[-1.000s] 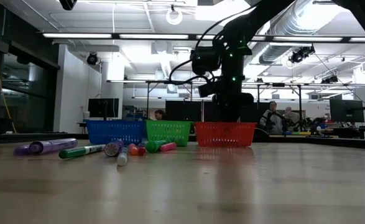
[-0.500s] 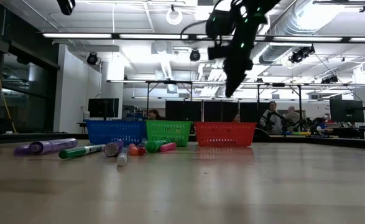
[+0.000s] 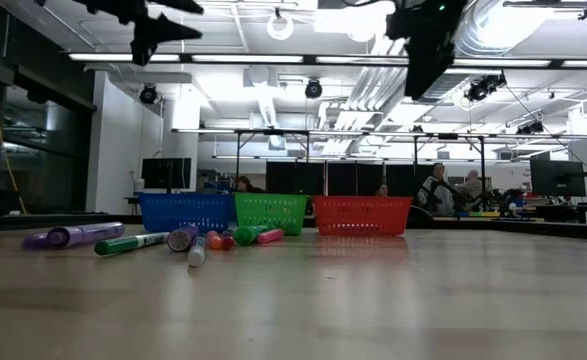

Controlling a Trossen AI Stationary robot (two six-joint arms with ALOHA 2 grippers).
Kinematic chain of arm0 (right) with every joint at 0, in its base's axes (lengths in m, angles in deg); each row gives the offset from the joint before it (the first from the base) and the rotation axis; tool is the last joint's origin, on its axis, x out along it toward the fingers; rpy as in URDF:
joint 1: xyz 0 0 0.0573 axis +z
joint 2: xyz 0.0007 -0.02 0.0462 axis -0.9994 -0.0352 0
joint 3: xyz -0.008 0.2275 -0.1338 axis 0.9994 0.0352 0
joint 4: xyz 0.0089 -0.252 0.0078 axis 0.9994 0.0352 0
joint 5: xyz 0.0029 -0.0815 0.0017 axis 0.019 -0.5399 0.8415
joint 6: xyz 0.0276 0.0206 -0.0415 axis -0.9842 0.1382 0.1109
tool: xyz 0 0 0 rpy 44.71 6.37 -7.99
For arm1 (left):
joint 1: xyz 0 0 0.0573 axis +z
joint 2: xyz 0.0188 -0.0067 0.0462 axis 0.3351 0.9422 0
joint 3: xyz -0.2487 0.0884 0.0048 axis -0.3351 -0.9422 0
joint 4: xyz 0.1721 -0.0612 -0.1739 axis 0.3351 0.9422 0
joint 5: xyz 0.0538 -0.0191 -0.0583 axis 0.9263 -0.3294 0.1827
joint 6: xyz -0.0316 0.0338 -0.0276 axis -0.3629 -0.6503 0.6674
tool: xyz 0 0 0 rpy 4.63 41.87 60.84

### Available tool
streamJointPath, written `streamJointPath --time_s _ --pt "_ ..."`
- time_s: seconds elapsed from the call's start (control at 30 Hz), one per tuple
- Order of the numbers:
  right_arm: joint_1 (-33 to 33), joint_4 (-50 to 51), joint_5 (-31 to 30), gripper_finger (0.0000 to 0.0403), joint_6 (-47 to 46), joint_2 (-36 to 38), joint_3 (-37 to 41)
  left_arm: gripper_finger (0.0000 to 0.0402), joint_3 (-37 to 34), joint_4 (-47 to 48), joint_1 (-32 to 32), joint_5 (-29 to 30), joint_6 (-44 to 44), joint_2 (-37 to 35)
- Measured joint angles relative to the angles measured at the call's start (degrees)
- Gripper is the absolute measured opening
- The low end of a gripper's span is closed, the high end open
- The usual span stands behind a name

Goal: Pick & Place Markers
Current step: Put the purple pen into the red bin

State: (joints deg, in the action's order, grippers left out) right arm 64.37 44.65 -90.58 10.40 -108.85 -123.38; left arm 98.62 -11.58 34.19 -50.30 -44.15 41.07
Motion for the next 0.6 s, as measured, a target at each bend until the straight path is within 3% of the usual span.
streamJointPath --time_s 0.17,0.37,0.6 --pt "0.0 2.75 -3.42 0.0283 -4.45 3.48 0.0 0.0172 0.0 0.35 0.0 1.08 2.16 3.62" --pt "-0.01 4.61 -6.69 0.0283 -8.04 5.23 0.0 0.0172 0.0 1.05 0.0 2.88 11.55 9.61" --pt "0.0 5.42 -6.71 0.0283 -1.3 5.35 0.0 0.0172 0.02 8.79 0.0 6.62 22.95 14.01"
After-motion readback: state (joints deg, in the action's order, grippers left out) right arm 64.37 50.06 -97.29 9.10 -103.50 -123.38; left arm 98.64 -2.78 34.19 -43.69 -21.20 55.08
